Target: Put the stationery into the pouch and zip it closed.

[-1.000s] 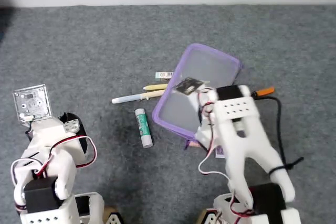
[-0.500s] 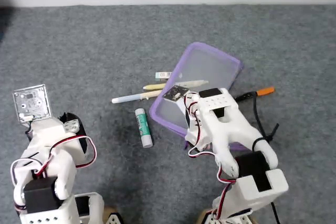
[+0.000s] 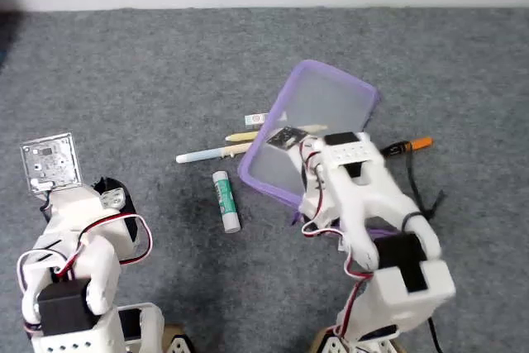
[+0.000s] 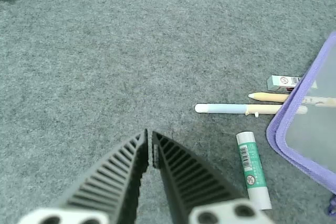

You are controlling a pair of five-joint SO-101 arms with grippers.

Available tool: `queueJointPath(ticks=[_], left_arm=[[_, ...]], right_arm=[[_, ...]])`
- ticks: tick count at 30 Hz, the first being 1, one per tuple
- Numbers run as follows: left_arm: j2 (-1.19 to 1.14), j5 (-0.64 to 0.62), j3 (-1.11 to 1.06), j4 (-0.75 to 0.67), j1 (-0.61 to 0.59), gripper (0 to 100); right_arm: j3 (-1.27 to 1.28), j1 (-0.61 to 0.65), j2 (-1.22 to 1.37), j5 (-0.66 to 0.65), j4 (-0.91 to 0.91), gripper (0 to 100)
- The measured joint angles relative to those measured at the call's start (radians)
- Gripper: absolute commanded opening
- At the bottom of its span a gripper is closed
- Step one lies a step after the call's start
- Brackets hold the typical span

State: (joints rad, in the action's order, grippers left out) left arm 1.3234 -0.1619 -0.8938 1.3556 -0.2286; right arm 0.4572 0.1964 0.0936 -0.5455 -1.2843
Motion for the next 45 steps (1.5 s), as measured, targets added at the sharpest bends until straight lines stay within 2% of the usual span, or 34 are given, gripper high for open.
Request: queueJointPath(ticks=[11,20,25,30,32,36,45], left_arm=[[0.0,0.0,0.0,0.0,0.0,2],[0.0,0.0,0.0,0.0,0.0,2],[0.0,0.0,0.0,0.0,0.0,2],[0.0,0.0,0.0,0.0,0.0,2],[0.0,0.0,0.0,-0.003,0.0,2],[0.0,0.0,0.0,-0.005,0.0,2],[0.0,0.0,0.0,-0.012,0.0,2]], right_arm=[[-0.058,-0.207,-0.255,-0.149,-0.215,0.8],[-0.06,-0.388,-0.149,-0.203,-0.152,0.9],[-0.06,-0.4,-0.071,-0.203,-0.103,2.0],[-0.06,-0.402,-0.052,-0.207,-0.097,15.8],[-0.06,-0.402,-0.052,-0.207,-0.097,18.5],[-0.06,-0.4,-0.052,-0.207,-0.097,16.5],[-0.06,-0.307,-0.052,-0.207,-0.021,15.9]])
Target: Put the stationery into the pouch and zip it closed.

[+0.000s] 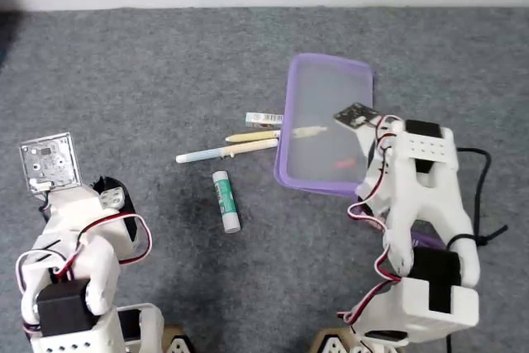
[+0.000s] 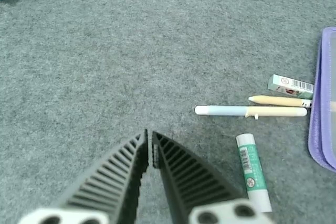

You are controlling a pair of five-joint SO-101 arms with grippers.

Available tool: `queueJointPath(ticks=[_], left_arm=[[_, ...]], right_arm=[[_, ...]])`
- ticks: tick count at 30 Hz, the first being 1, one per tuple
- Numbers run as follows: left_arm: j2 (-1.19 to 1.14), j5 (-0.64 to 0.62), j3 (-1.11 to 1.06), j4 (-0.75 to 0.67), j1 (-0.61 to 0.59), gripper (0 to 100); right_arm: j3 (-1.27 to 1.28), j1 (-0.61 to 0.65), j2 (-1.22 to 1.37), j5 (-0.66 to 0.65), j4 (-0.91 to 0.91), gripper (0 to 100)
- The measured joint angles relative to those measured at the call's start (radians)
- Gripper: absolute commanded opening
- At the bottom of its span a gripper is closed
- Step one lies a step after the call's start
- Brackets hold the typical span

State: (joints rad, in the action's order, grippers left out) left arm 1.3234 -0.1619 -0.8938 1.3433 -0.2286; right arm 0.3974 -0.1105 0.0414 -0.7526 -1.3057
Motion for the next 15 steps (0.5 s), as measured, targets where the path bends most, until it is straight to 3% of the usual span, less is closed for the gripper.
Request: queueJointPath(ticks=[15], left_arm=[[0.0,0.0,0.0,-0.005,0.0,2]], right_arm=[[0.18,0.064,0.0,-0.003,0.164,15.8]])
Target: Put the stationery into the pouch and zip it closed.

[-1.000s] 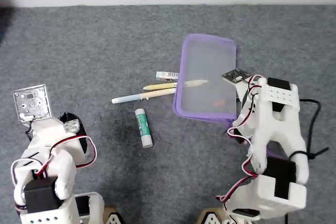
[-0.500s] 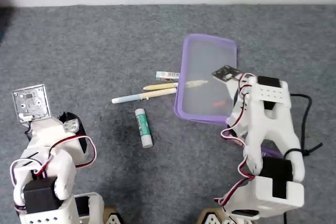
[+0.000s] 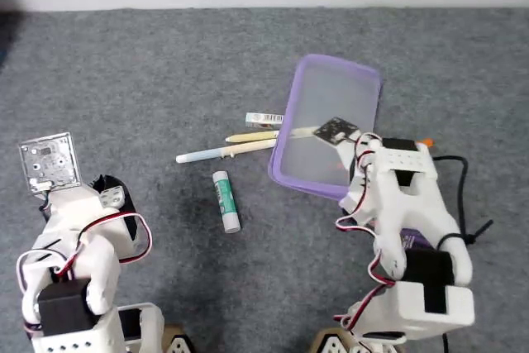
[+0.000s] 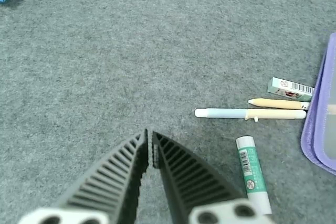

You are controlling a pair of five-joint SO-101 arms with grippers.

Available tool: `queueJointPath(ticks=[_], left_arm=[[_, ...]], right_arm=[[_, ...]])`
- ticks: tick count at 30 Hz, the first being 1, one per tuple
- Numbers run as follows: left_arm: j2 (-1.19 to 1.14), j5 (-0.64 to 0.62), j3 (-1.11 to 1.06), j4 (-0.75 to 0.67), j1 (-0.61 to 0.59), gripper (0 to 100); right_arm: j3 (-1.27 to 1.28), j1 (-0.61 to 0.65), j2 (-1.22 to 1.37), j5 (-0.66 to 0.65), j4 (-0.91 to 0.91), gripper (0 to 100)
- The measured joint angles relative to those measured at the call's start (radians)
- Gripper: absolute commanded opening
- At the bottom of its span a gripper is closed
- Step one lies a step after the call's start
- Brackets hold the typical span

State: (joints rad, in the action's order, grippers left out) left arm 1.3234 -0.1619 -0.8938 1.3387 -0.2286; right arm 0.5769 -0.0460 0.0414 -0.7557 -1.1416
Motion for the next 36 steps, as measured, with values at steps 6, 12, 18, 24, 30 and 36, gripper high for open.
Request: queueJointPath(ticks=[6,12,18,24,30,36], left_arm=[[0.0,0.0,0.0,0.0,0.0,2],[0.0,0.0,0.0,0.0,0.0,2],[0.0,0.0,0.0,0.0,0.0,1],[0.0,0.023,0.0,0.086,0.0,1],[0.003,0.195,0.1,0.098,0.0,2],[0.009,0.21,0.183,0.098,0.0,1]], right_arm=[[0.002,-0.008,0.0,0.002,-0.028,15.0],[0.002,-0.008,0.02,0.0,-0.028,0.2],[-0.003,-0.008,0.043,0.002,-0.068,0.9],[-0.017,-0.008,-0.155,0.029,-0.21,0.9],[-0.13,-0.002,-0.453,0.044,-0.307,0.9],[-0.232,-0.002,-0.6,0.043,-0.299,0.9]])
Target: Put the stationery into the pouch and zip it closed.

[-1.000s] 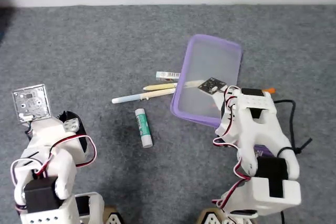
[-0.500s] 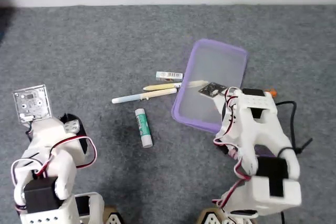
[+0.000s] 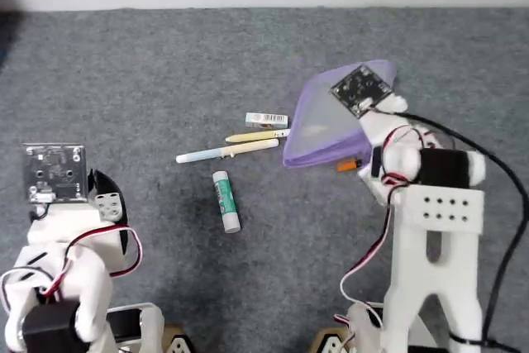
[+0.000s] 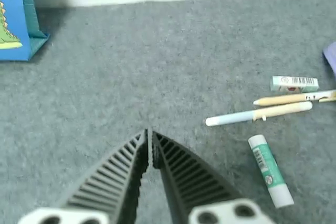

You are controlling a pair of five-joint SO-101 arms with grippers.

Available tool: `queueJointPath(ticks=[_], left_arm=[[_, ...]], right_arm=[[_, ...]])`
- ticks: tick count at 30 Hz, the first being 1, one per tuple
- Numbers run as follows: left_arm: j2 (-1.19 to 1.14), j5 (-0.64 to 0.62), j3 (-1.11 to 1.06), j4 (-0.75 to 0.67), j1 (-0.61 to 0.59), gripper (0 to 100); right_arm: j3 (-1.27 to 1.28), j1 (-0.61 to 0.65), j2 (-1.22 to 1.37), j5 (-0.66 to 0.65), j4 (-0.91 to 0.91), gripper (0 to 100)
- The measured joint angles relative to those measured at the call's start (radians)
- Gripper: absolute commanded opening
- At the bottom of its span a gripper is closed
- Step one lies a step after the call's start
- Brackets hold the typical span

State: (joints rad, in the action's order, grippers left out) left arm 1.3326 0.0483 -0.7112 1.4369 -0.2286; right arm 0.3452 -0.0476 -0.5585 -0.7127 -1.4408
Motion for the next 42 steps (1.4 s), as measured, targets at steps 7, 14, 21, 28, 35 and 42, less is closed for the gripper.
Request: queueJointPath(ticks=[7,14,21,28,35,42], left_arm=[[0.064,0.003,0.078,0.034,0.046,1],[0.123,0.003,0.08,0.041,0.089,2],[0.14,0.003,0.081,0.041,0.092,2],[0.146,0.003,0.081,0.041,0.092,5],[0.146,-0.008,0.081,0.041,0.094,21],[0.146,-0.066,0.005,0.008,0.181,22]], right_arm=[[-0.114,0.0,-0.015,0.0,0.112,0.9],[-0.222,0.071,-0.015,-0.074,0.23,0.9],[-0.293,0.16,-0.015,-0.192,0.245,0.9],[-0.327,0.285,-0.023,-0.189,0.026,0.9],[-0.327,0.382,-0.061,-0.041,-0.209,0.9],[-0.327,0.4,-0.066,0.069,-0.299,0.9]])
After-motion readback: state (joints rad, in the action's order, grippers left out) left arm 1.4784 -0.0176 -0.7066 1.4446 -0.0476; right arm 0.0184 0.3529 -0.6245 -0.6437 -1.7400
